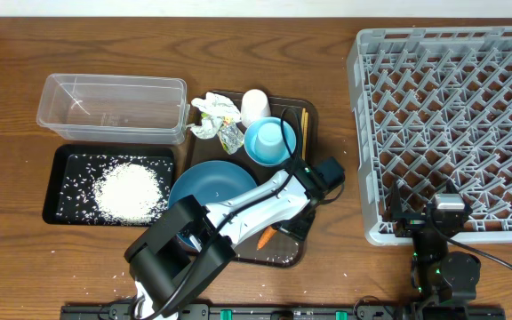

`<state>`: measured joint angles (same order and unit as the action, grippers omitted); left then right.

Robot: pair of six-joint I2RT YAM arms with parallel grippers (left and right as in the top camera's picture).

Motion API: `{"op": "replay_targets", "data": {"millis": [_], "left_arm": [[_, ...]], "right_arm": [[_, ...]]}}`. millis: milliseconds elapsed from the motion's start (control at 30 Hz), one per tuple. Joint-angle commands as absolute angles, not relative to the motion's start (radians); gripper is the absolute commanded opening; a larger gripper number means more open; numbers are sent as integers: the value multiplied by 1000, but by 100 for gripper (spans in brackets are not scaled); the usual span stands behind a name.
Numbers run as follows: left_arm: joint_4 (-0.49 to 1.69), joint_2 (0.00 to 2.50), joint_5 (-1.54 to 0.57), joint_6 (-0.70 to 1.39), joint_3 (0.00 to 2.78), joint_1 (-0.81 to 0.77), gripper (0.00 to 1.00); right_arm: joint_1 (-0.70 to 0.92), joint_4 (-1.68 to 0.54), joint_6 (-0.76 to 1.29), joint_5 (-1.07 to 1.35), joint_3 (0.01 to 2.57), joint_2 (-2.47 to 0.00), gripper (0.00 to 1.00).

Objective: Sort waste into correct bins and load items into the dishwasher rack
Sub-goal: 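Release the plate and grasp the orange carrot with the left gripper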

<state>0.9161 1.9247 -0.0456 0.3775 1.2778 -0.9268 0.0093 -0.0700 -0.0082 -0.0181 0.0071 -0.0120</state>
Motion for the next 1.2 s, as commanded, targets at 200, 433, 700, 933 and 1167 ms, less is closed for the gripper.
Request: {"op": "replay_targets", "data": {"millis": [200, 433, 700, 933, 1167], "left_arm": [[847, 1940, -44, 368, 1213, -928, 68], [846, 1940, -40, 368, 1212, -928, 61], [838, 1940, -41, 372, 1212, -928, 43], [838, 1927, -75, 381, 1234, -928, 32], [843, 1879, -75, 399, 1243, -926, 28]], "right_arm": [[7, -74, -16, -18, 6, -7, 99], [7, -74, -16, -18, 6, -7, 99], [7, -74, -16, -18, 6, -7, 99], [7, -74, -16, -18, 6, -7, 99], [7, -74, -16, -18, 6, -7, 99]]}}
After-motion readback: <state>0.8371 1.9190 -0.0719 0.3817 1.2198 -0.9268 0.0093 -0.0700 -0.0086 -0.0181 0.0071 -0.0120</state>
